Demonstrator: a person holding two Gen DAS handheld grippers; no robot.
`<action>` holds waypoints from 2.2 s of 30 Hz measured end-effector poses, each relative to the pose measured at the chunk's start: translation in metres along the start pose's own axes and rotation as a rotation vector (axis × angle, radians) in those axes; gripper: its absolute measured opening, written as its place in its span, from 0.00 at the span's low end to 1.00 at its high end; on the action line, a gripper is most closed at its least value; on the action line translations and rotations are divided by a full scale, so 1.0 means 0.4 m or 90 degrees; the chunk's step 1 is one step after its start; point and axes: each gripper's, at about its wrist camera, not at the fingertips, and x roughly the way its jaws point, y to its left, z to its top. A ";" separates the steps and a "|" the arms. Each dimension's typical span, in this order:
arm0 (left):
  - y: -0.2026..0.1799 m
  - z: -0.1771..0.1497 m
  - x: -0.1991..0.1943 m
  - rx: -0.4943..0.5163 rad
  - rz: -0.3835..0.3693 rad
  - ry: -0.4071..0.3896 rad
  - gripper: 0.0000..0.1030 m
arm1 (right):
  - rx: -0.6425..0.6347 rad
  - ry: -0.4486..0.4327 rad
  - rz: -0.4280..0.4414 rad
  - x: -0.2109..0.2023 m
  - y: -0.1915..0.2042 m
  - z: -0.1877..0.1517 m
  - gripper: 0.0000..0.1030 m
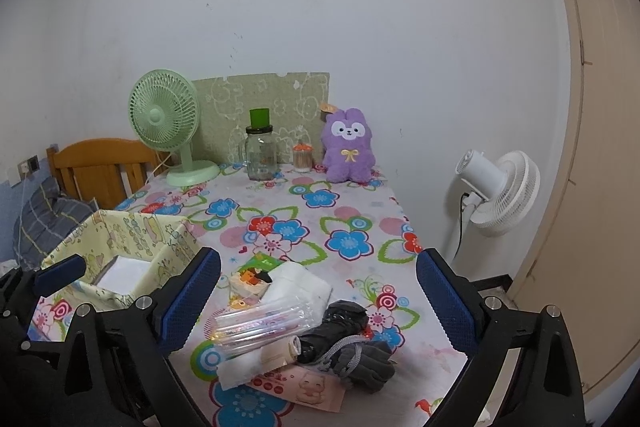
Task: Organize soft objects
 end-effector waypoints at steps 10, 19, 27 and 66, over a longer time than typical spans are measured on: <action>-0.052 -0.039 0.051 0.010 -0.023 0.031 0.91 | 0.005 0.041 0.001 0.048 -0.031 -0.053 0.94; -0.083 -0.073 0.094 0.029 -0.030 0.065 0.90 | 0.011 0.073 0.011 0.087 -0.045 -0.096 0.91; -0.110 -0.103 0.127 0.049 -0.042 0.095 0.89 | 0.019 0.109 0.020 0.125 -0.057 -0.134 0.88; -0.135 -0.125 0.252 0.071 -0.066 0.188 0.21 | 0.023 0.226 0.080 0.313 -0.043 -0.182 0.54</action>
